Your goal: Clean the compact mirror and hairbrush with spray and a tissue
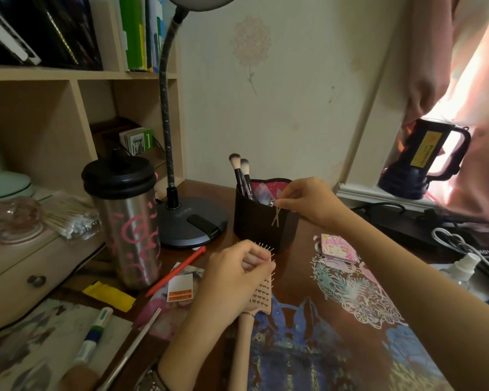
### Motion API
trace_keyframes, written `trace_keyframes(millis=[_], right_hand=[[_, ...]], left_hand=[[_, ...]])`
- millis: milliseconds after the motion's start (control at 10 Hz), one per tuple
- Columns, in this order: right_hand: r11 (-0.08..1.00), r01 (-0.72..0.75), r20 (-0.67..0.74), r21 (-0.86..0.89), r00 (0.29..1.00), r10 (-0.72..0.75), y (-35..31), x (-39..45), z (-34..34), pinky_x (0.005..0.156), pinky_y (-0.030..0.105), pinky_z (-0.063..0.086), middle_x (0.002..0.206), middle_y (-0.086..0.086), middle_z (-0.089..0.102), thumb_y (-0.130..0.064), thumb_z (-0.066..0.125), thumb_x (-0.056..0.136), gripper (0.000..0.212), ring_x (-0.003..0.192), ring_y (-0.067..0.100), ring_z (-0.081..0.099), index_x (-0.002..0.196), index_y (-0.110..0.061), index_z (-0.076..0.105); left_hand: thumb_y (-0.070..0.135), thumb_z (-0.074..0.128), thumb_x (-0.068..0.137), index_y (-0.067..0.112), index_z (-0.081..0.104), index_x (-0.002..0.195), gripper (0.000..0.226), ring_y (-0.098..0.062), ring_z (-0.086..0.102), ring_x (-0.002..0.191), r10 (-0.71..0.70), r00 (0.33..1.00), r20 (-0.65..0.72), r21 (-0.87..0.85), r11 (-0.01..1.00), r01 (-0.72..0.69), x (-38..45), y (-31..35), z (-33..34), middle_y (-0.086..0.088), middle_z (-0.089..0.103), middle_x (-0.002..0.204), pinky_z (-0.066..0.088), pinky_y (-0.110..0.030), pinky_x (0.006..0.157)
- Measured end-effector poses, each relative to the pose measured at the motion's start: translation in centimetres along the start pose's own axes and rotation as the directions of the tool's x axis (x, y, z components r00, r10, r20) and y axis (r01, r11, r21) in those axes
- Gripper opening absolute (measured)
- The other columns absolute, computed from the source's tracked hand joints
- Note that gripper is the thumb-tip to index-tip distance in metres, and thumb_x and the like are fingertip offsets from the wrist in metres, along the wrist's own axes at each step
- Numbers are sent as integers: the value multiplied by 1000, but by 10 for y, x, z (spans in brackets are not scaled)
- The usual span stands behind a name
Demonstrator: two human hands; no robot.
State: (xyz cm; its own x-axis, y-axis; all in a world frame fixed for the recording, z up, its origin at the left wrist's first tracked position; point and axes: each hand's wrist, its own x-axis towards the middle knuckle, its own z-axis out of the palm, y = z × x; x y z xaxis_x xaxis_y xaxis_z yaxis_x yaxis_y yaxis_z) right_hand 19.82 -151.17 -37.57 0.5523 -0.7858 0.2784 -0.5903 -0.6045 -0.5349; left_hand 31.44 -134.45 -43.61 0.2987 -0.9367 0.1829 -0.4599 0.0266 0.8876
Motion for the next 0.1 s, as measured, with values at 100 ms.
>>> trace_keyframes(millis=[100], right_hand=[[999, 15, -53, 28, 999, -14, 0, -5, -4, 68, 21, 49, 94, 3, 69, -29, 74, 76, 30, 81, 13, 62, 99, -12, 66]], left_hand=[[30, 67, 82, 27, 64, 91, 10, -3, 64, 81, -2, 1000, -9, -12, 1000, 2, -2, 3, -2, 11, 66, 88, 55, -20, 65]])
